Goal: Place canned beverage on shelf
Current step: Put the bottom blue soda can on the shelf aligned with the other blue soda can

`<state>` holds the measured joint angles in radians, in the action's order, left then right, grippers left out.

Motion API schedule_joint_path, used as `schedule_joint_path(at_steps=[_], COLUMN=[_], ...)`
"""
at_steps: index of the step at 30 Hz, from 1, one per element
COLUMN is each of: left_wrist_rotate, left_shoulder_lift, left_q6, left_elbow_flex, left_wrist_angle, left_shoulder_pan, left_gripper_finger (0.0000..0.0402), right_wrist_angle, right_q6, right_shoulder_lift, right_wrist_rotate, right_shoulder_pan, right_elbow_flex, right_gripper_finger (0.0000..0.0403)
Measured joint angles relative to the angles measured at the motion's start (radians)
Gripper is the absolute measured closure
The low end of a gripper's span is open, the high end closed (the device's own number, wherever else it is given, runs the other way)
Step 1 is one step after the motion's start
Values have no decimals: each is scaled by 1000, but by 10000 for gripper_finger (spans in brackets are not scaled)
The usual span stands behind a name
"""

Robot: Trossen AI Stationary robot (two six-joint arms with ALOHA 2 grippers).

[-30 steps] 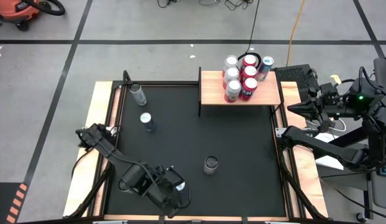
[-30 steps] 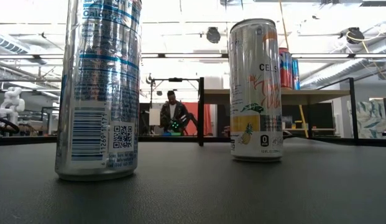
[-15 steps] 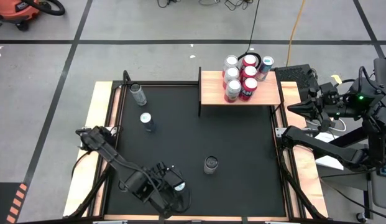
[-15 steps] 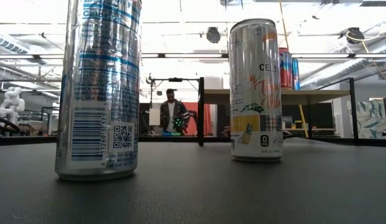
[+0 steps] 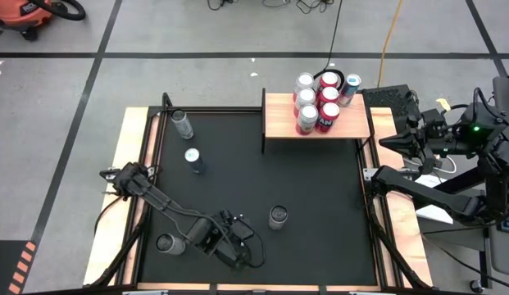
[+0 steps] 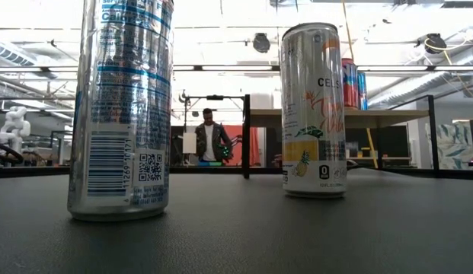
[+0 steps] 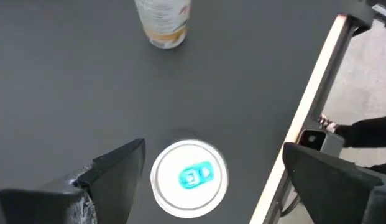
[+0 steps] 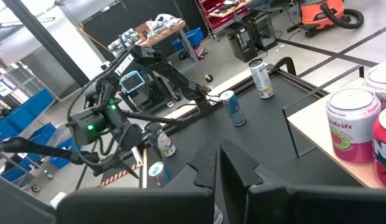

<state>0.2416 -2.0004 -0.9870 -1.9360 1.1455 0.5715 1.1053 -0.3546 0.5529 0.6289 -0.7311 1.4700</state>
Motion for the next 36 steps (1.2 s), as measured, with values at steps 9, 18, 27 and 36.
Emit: schedule_joint_path(at_steps=[9, 18, 27, 36], left_wrist_rotate=[-41, -74, -66, -128], left_shoulder_lift=[-1, 0, 0, -1], left_q6=[-32, -62, -51, -81], left_elbow_flex=[65, 114, 114, 167], left_wrist_angle=[-19, -22, -31, -96], left_shoulder_pan=[0, -1, -13, -22], left_gripper_finger=[20, 52, 59, 60], right_wrist_angle=[0, 0, 0, 0], right_q6=[30, 53, 60, 71], right_shoulder_lift=[0, 0, 0, 0], right_wrist_rotate=[0, 0, -2, -6], right_shoulder_pan=[0, 0, 0, 0], right_elbow_flex=[0, 0, 0, 0], right_gripper_finger=[403, 403, 403, 403])
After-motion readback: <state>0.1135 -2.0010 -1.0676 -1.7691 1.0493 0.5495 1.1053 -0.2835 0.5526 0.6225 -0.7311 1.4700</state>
